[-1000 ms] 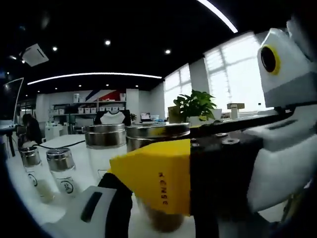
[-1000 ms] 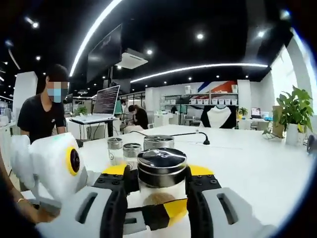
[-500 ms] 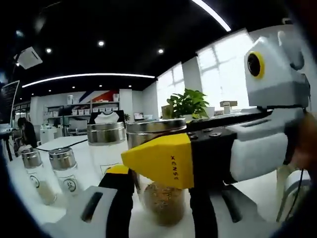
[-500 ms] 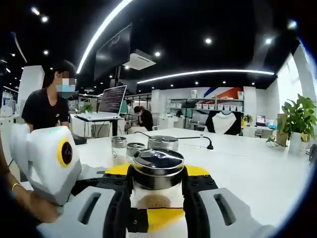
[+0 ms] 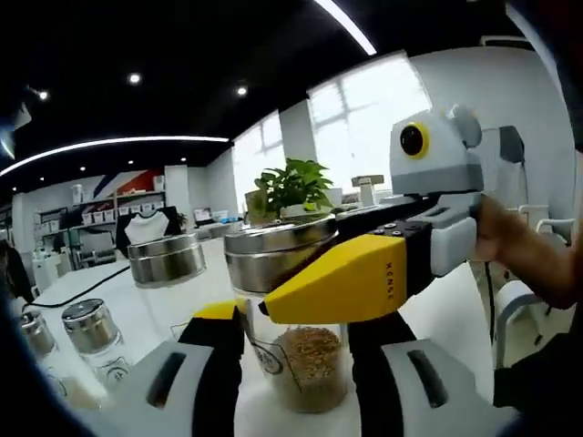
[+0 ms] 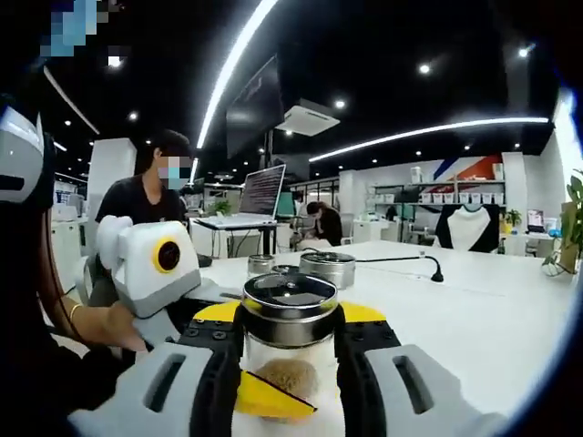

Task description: Rotate the seasoning bottle until the label or dispensing opening points toward the visible target arrow and the bottle remains upright within the marked orientation range

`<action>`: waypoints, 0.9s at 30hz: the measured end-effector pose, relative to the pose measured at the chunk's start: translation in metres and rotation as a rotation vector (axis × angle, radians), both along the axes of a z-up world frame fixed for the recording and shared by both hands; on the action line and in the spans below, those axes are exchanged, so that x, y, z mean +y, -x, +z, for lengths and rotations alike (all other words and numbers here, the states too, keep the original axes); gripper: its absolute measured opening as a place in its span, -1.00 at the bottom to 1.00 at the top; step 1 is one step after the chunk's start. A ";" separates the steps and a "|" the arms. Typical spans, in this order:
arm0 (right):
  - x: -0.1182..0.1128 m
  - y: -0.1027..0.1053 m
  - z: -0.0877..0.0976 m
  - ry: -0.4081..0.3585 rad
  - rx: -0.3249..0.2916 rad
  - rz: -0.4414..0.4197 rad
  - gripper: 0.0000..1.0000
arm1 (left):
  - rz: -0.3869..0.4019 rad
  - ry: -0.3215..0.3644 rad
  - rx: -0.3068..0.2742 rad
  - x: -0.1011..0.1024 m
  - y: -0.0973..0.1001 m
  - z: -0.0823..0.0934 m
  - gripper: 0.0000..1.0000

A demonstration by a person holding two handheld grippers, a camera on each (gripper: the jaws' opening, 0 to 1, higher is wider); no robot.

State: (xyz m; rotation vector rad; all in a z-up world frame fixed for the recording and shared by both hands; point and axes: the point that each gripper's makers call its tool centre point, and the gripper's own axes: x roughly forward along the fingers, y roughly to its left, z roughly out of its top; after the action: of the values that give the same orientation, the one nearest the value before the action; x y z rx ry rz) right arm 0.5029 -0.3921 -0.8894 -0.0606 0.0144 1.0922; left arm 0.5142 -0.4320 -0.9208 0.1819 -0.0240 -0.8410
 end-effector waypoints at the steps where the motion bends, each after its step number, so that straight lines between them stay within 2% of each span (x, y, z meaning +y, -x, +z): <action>1: 0.001 0.002 0.000 -0.001 -0.001 0.009 -0.26 | 0.001 -0.015 -0.006 0.000 0.000 0.000 -0.02; 5: 0.002 0.003 0.000 -0.002 0.004 0.040 -0.26 | -0.050 -0.029 -0.005 -0.002 0.000 0.000 0.00; 8: 0.002 0.002 0.000 0.002 0.003 0.048 -0.26 | -0.095 -0.066 -0.012 -0.002 0.002 -0.001 0.01; 13: 0.002 0.001 -0.001 0.009 0.005 0.074 -0.26 | -0.138 -0.057 0.000 -0.002 0.001 -0.001 0.02; 15: 0.002 0.004 -0.001 0.010 0.006 0.070 -0.26 | -0.158 -0.038 0.027 -0.004 0.002 -0.002 -0.01; 22: 0.000 0.000 -0.002 0.008 0.008 0.031 -0.26 | -0.133 0.038 0.060 -0.002 0.001 -0.003 -0.07; 27: -0.001 0.001 -0.005 -0.003 0.022 -0.025 -0.26 | -0.091 0.076 0.055 0.000 0.001 -0.003 -0.08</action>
State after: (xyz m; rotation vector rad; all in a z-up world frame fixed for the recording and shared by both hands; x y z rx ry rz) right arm 0.5023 -0.3932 -0.8946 -0.0454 0.0331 1.0676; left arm 0.5132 -0.4315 -0.9241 0.0873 -0.0129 -0.9342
